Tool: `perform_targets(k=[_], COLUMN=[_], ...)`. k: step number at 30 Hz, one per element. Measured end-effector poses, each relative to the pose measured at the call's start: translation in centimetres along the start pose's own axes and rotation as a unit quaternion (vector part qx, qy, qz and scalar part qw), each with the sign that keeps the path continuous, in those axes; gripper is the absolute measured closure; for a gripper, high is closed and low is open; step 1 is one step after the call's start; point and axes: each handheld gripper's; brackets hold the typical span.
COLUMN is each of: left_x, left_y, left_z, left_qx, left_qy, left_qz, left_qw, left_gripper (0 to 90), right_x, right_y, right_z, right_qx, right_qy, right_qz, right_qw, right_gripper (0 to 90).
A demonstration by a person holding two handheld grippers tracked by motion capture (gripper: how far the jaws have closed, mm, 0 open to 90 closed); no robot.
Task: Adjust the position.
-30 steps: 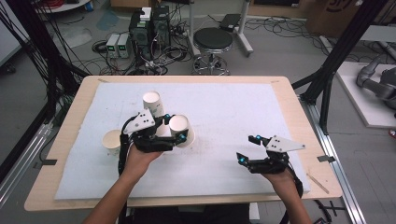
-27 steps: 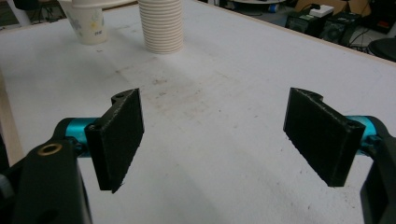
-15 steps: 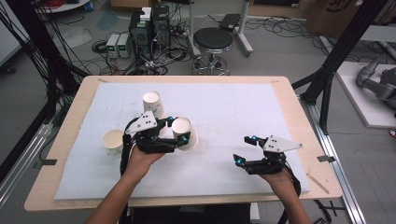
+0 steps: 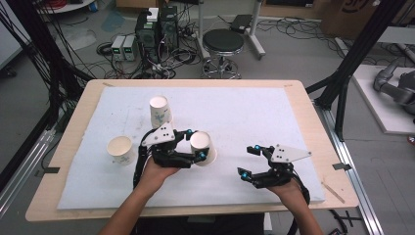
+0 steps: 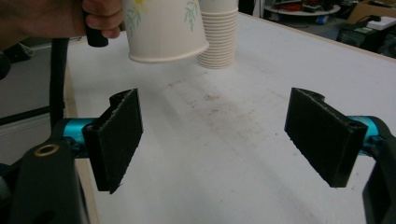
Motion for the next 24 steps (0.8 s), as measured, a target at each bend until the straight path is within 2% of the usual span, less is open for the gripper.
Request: perform_targets(k=[7,17,24], left_x=[-0.5,-1.3,-1.6], left_y=[-0.8,-1.5,-1.9], left_z=[-0.4,-0.8,-0.8], left_qx=[0.019,0.037,0.043], left_qy=[-0.003,-0.011,-0.010], left_qz=[-0.020,-0.043,-0.049], left_qw=[0.9996,0.9983,0.9978], left_gripper=[32.3,32.3,32.3], right_x=[0.5,1.3,1.3], right_y=[-0.9,-2.7,-3.1], right_z=[0.6,1.4,1.6], right_qx=[-0.009,-0.001,-0.003], right_qy=[0.008,0.021,0.023], right_qz=[0.027,0.069,0.074], right_qw=[0.9996,0.9974,0.9970], right_gripper=[19.9,19.8,19.9])
Point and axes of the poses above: each handheld gripper's, and its own axes: y roughly backward along the jaws, z roughly out of its top, x roughly to its left, and after that the axes turned 12 degrees about y, right-handed
